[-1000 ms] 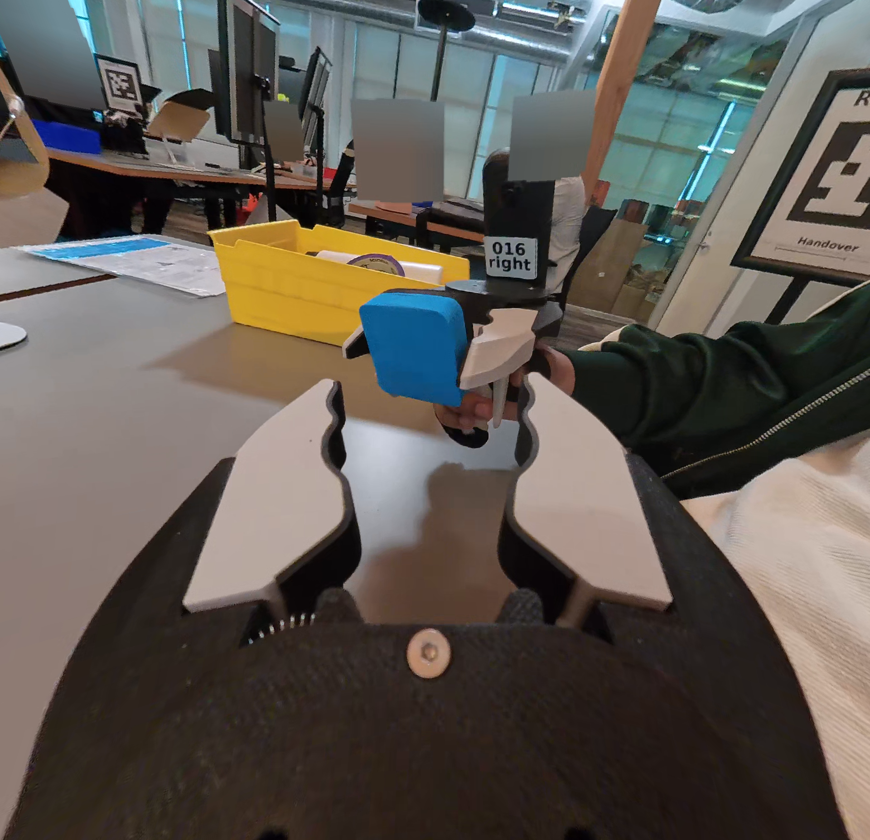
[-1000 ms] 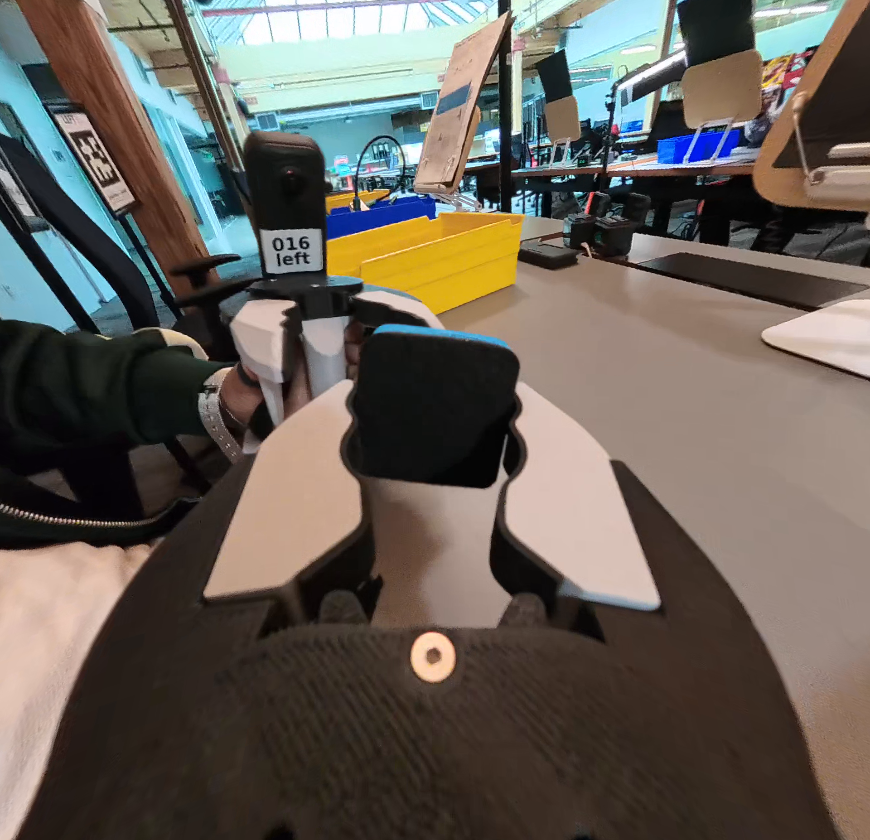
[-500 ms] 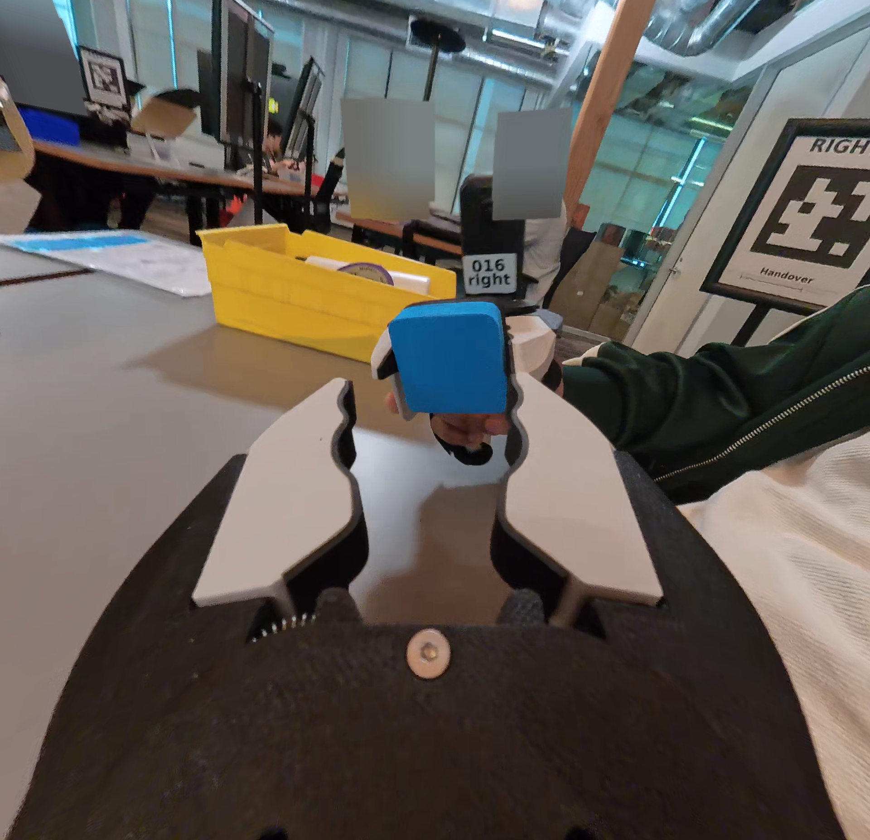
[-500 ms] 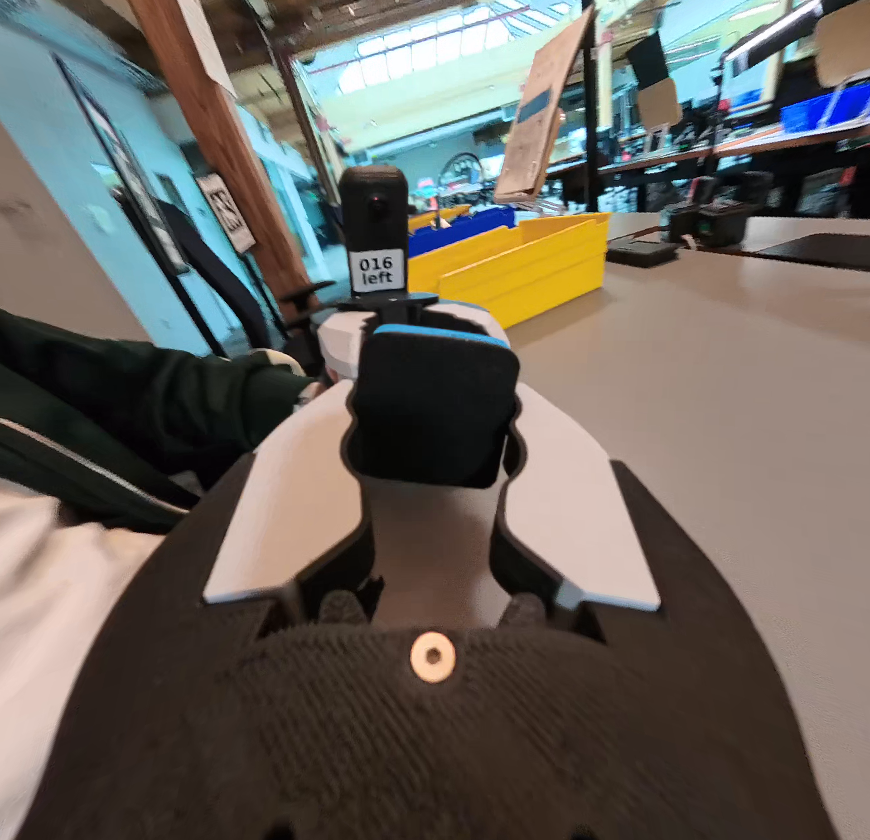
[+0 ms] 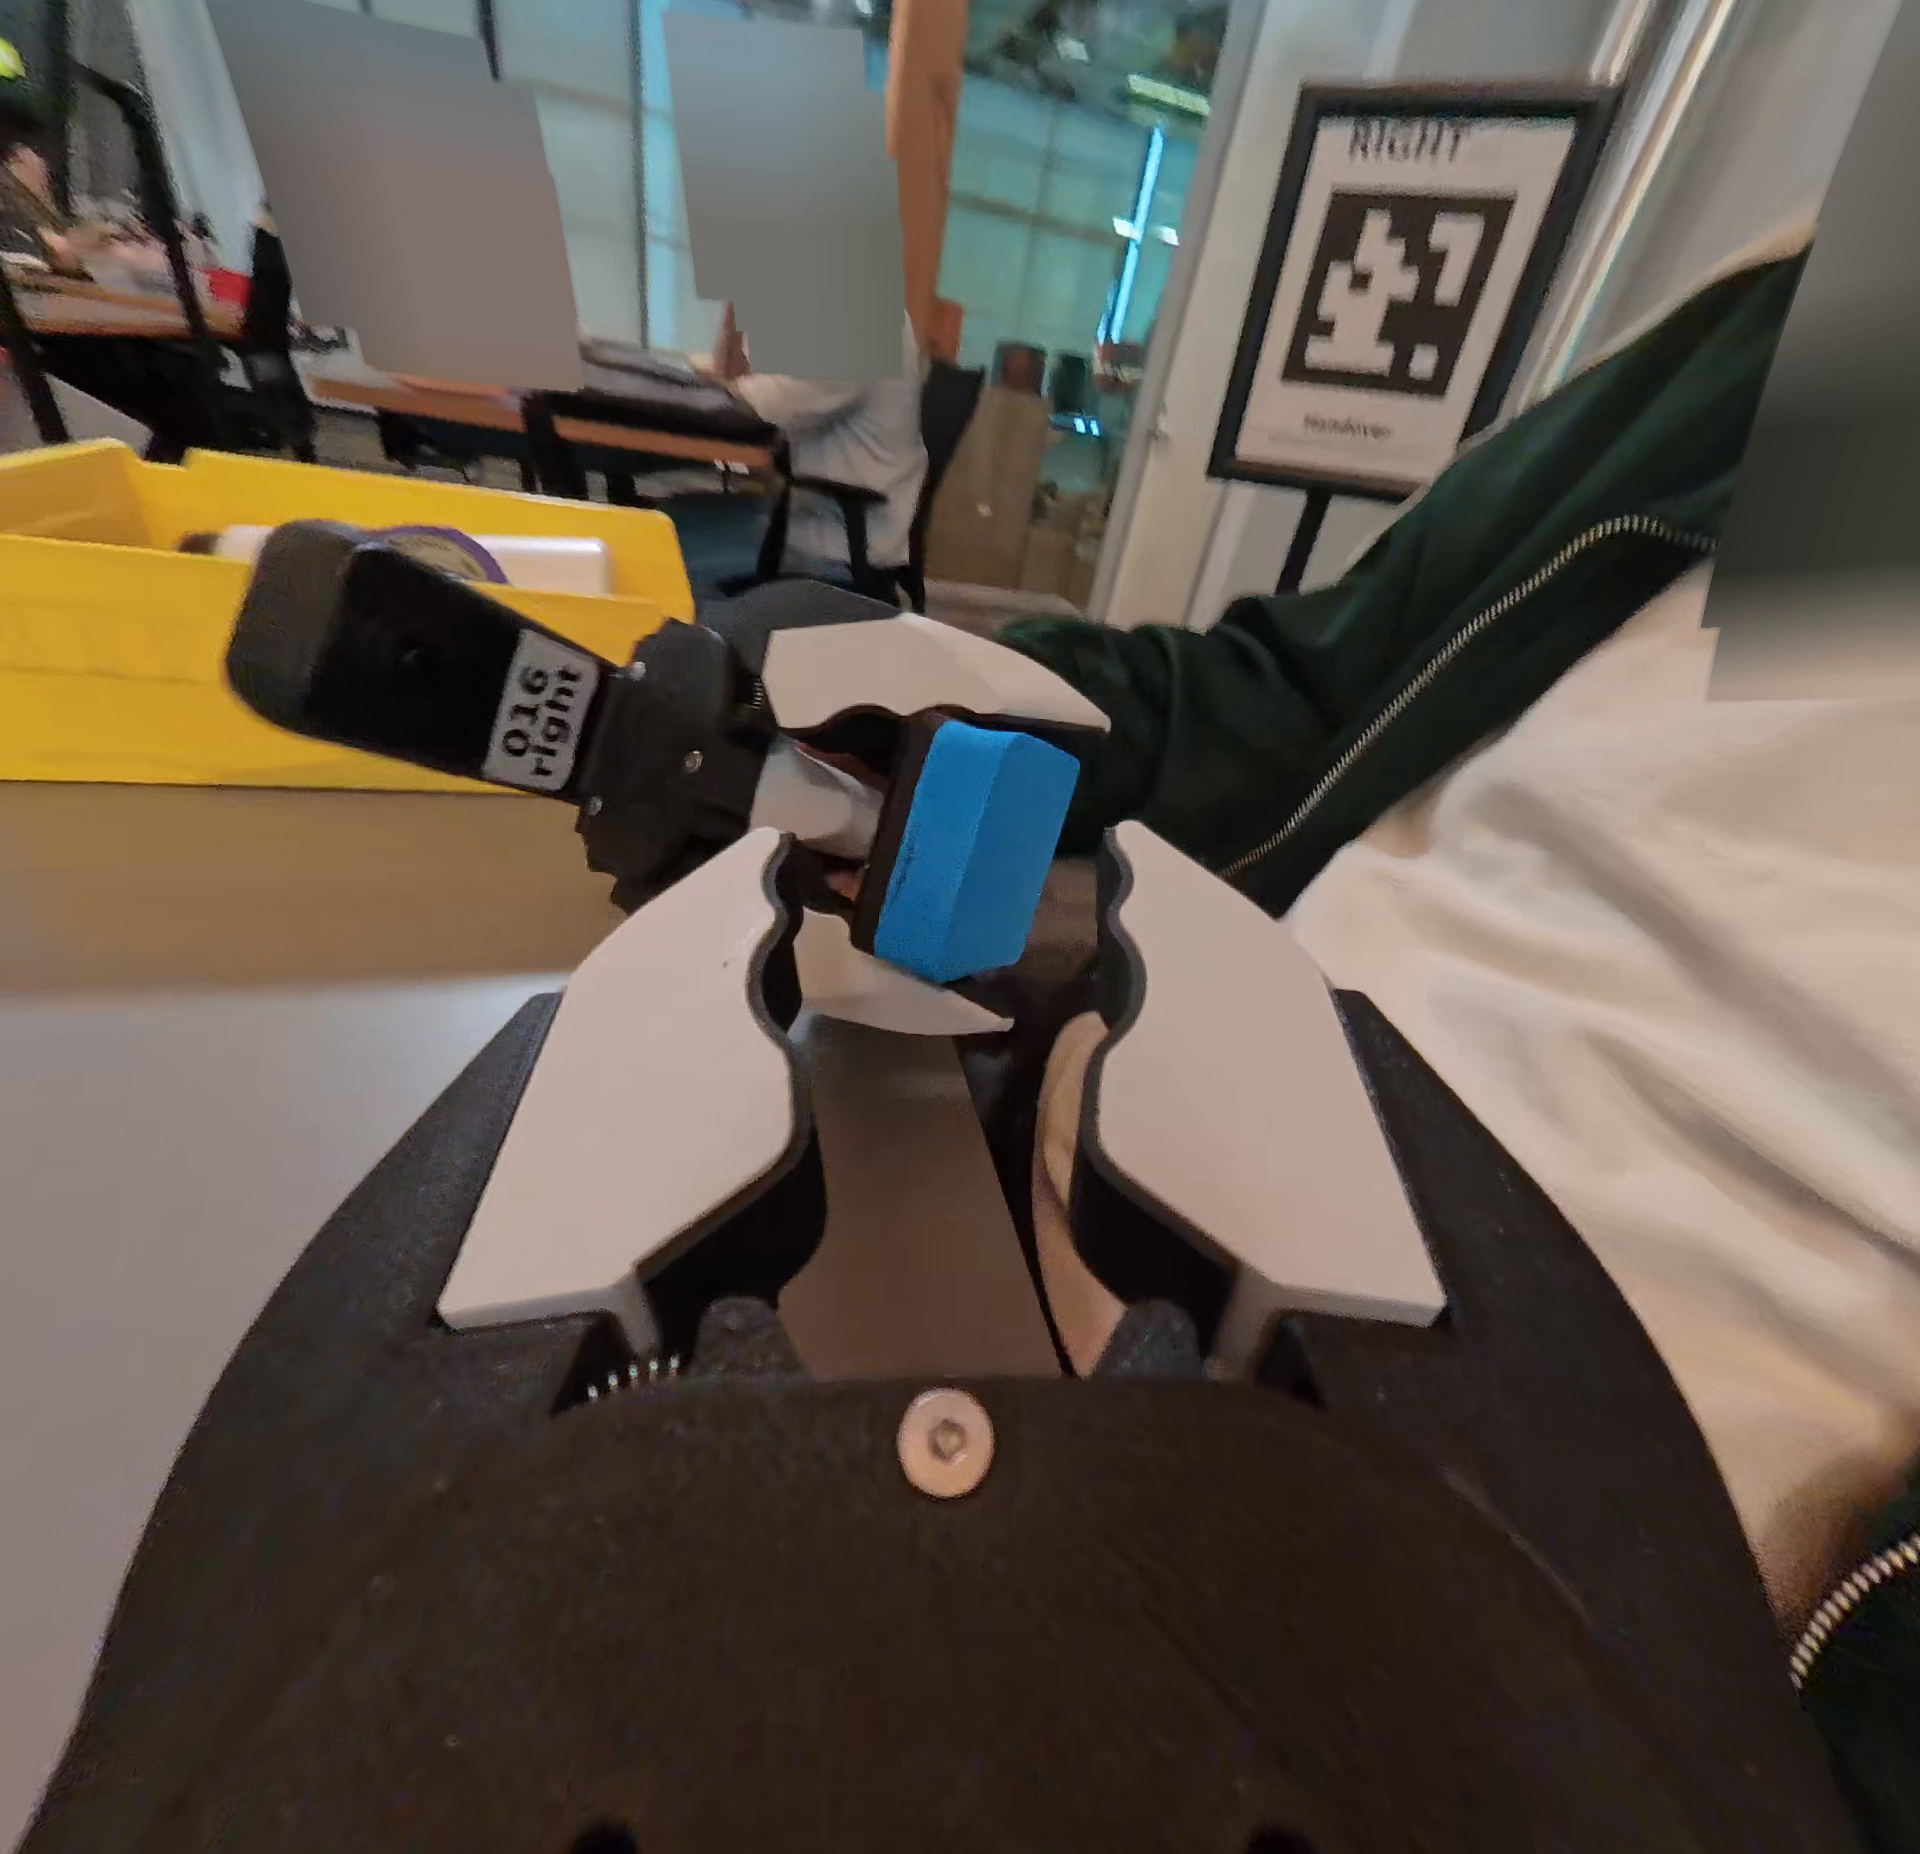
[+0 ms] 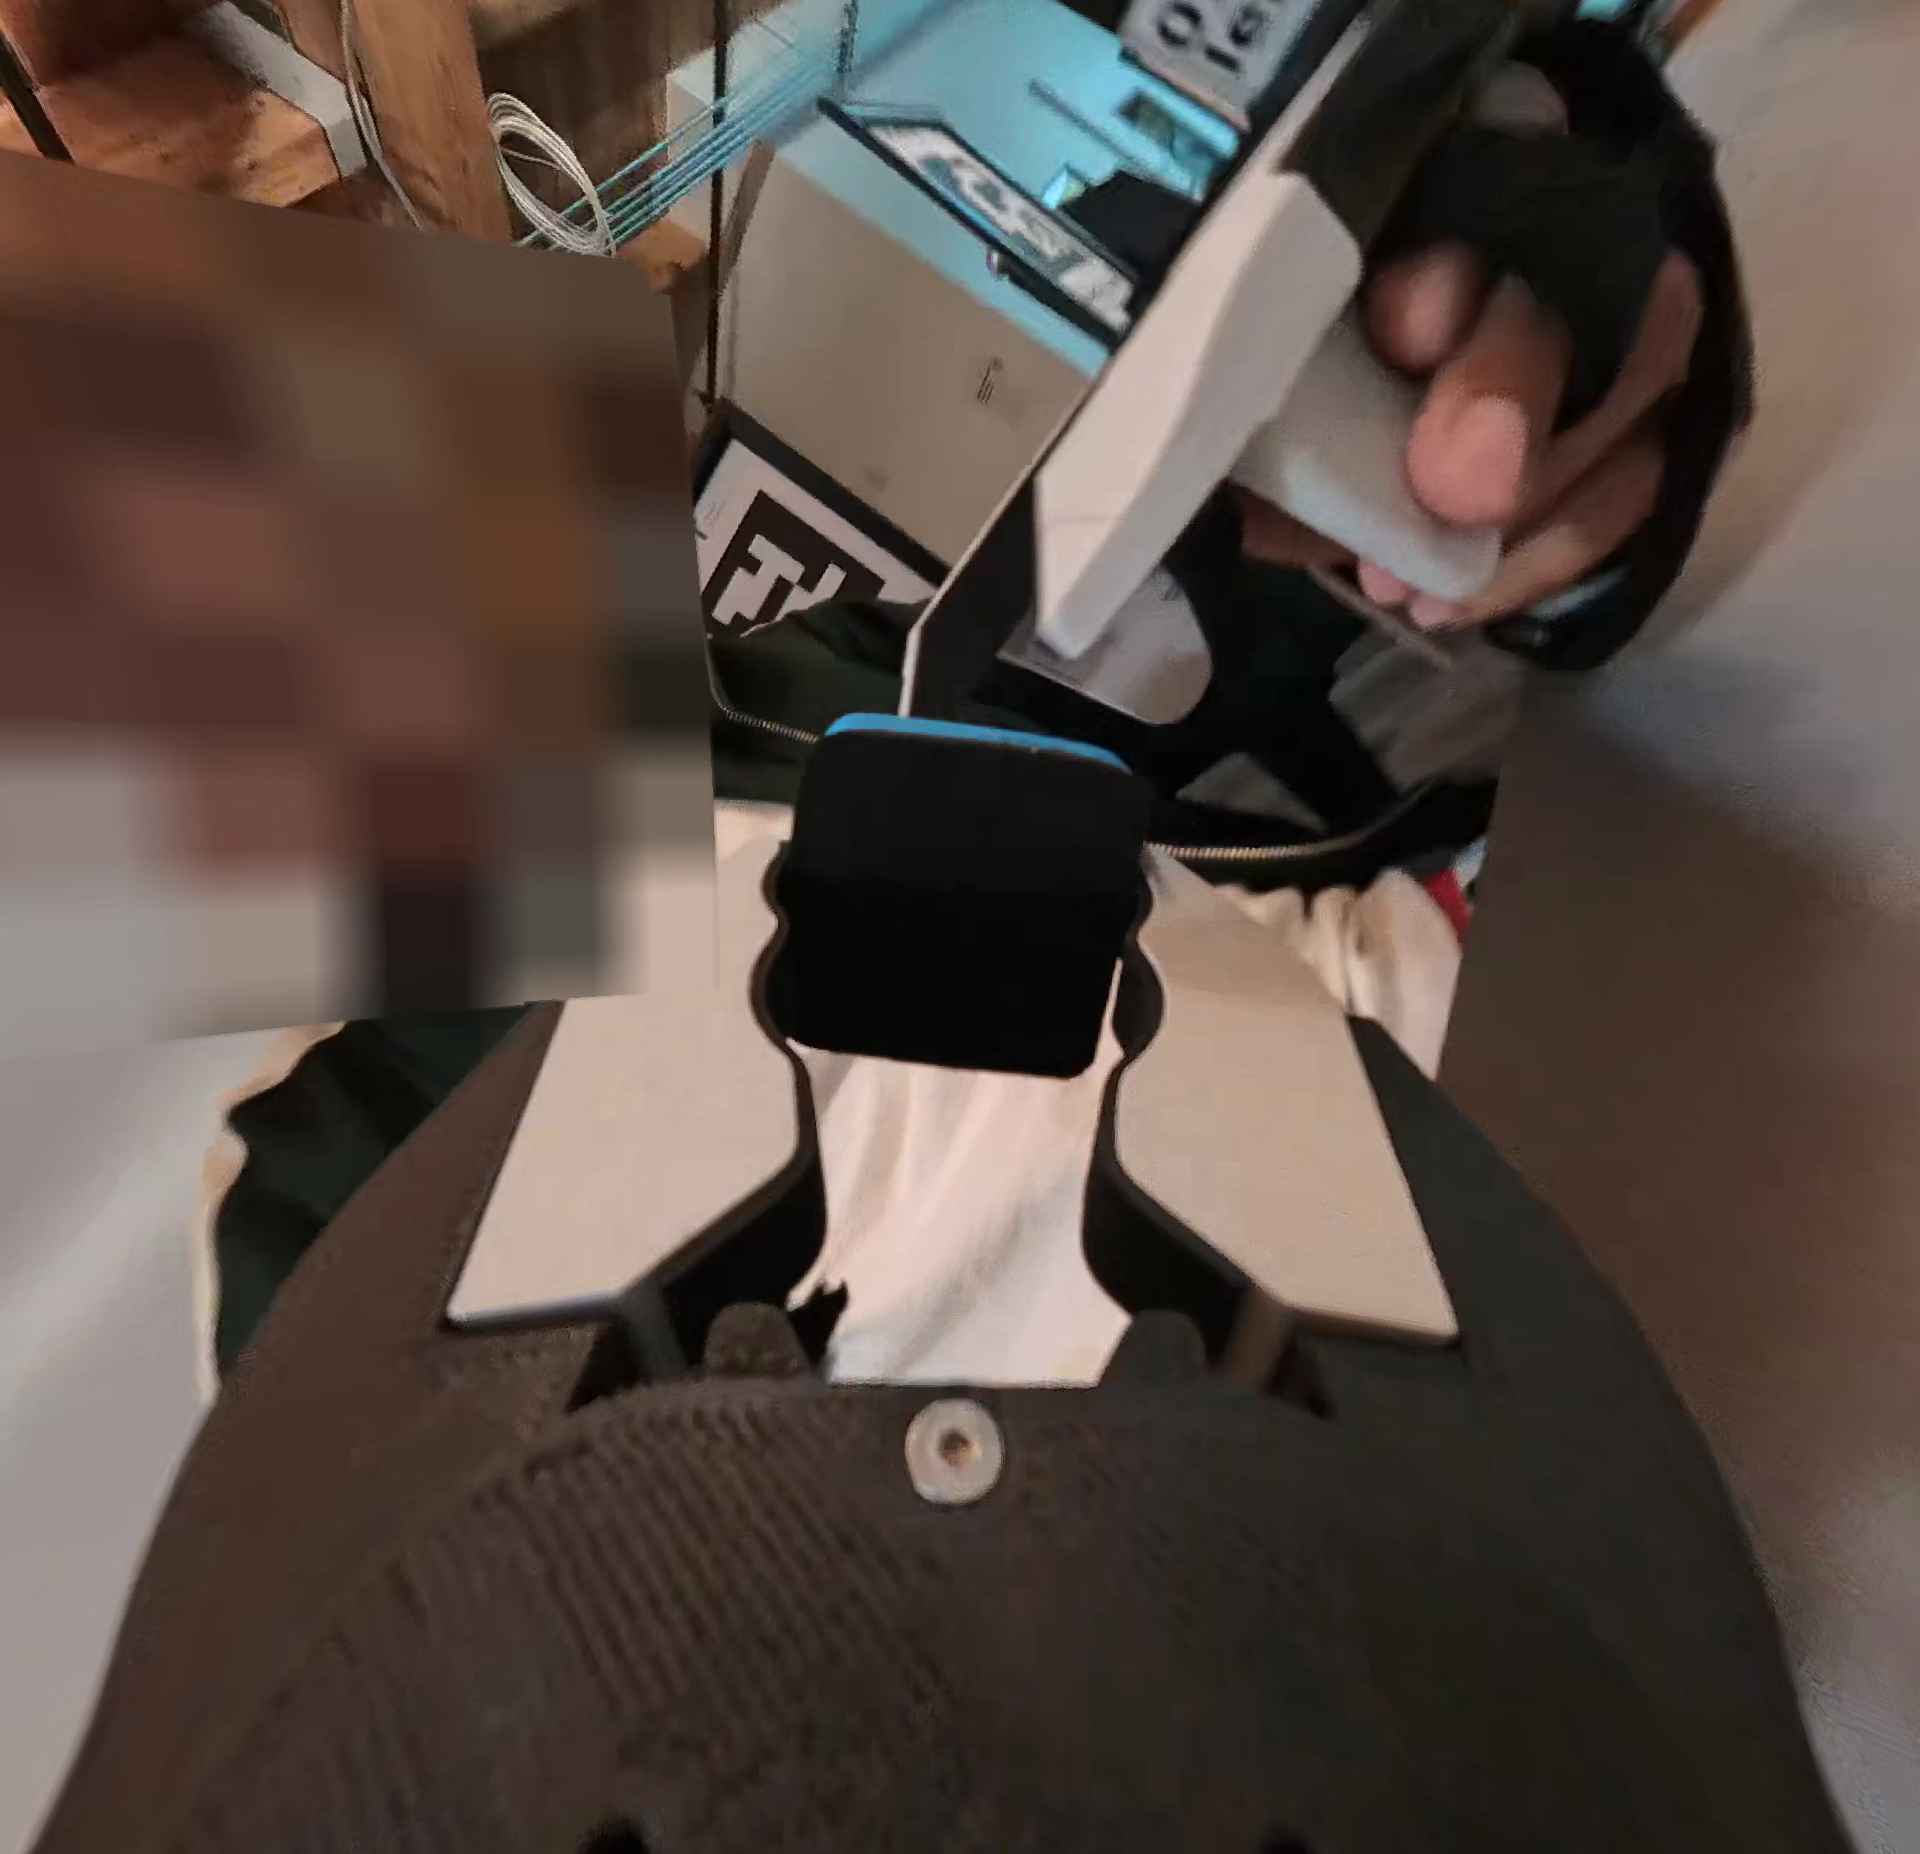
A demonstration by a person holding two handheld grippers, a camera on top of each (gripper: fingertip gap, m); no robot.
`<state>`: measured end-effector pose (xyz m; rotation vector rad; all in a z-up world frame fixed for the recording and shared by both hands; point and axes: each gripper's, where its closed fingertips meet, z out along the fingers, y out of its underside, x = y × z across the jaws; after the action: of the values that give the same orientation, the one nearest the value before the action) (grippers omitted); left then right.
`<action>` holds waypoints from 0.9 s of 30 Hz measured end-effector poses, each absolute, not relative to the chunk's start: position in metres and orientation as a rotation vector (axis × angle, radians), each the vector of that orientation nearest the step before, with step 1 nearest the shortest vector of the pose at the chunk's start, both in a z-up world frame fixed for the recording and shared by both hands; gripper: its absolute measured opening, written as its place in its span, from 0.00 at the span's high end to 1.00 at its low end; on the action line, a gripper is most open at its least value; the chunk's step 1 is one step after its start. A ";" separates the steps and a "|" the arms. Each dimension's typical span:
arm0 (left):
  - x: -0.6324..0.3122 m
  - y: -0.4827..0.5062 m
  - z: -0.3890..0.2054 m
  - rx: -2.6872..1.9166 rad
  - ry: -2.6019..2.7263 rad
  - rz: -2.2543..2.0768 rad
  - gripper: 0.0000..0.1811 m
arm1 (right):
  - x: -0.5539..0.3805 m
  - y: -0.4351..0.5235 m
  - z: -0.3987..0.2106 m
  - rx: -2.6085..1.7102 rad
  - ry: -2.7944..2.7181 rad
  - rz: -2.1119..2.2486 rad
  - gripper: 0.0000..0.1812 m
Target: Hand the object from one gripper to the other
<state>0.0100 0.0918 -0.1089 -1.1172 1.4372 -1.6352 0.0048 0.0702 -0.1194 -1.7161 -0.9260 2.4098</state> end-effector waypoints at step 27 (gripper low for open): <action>0.013 0.158 -0.122 -1.537 0.939 -1.667 0.87 | 0.085 0.179 -0.063 -1.204 -0.412 1.146 0.72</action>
<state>0.0133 0.1576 -0.1219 -1.5375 0.9393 -1.6672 0.0854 0.1792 -0.0626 -1.2036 -0.4122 1.1465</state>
